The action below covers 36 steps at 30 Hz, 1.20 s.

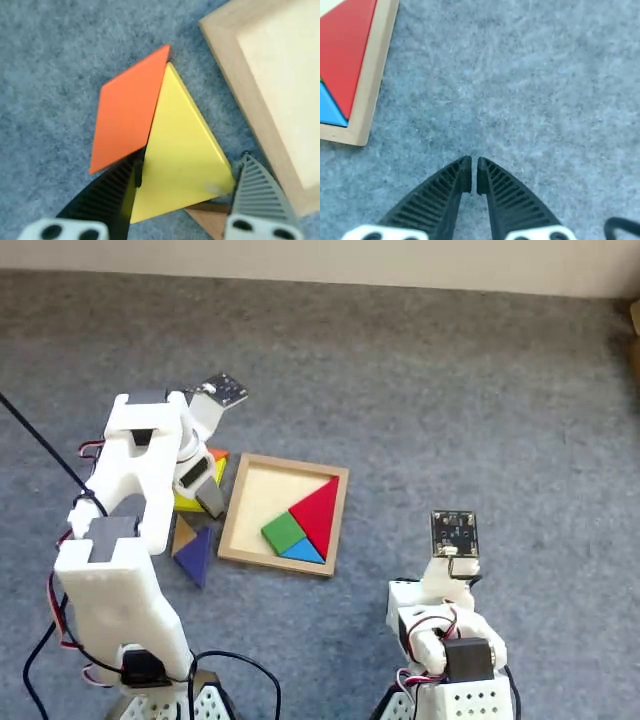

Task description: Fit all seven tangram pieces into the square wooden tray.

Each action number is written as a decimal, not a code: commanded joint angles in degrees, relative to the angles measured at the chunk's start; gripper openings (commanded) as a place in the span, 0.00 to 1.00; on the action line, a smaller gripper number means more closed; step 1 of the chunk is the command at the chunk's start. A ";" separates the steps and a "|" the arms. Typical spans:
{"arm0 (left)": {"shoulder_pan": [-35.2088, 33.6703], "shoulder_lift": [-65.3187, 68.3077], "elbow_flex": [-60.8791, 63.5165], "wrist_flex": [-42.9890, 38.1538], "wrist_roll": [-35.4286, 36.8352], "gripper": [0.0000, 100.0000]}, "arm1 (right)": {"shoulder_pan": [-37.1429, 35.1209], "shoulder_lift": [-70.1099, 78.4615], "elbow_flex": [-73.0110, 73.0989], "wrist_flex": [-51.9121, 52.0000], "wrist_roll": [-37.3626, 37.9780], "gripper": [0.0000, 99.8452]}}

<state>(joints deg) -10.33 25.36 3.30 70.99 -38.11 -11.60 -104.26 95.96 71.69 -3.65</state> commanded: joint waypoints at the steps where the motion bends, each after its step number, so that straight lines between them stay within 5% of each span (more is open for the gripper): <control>1: -0.22 -0.04 -2.42 4.22 -0.53 0.16 | 0.75 -1.98 7.87 0.40 -0.35 0.03; 19: -5.14 -19.74 -3.12 14.77 1.23 0.16 | 0.75 -1.98 7.87 0.40 -0.35 0.03; 26: -12.70 -22.20 -3.65 16.79 1.23 0.16 | 0.75 -1.80 7.87 0.40 -0.35 0.03; 36: -32.75 -33.45 -4.62 21.27 1.49 0.16 | 0.57 -1.71 7.87 0.40 -0.35 0.03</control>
<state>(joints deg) -34.86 -1.19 1.45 91.56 -37.41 -11.60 -104.26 95.96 71.69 -3.65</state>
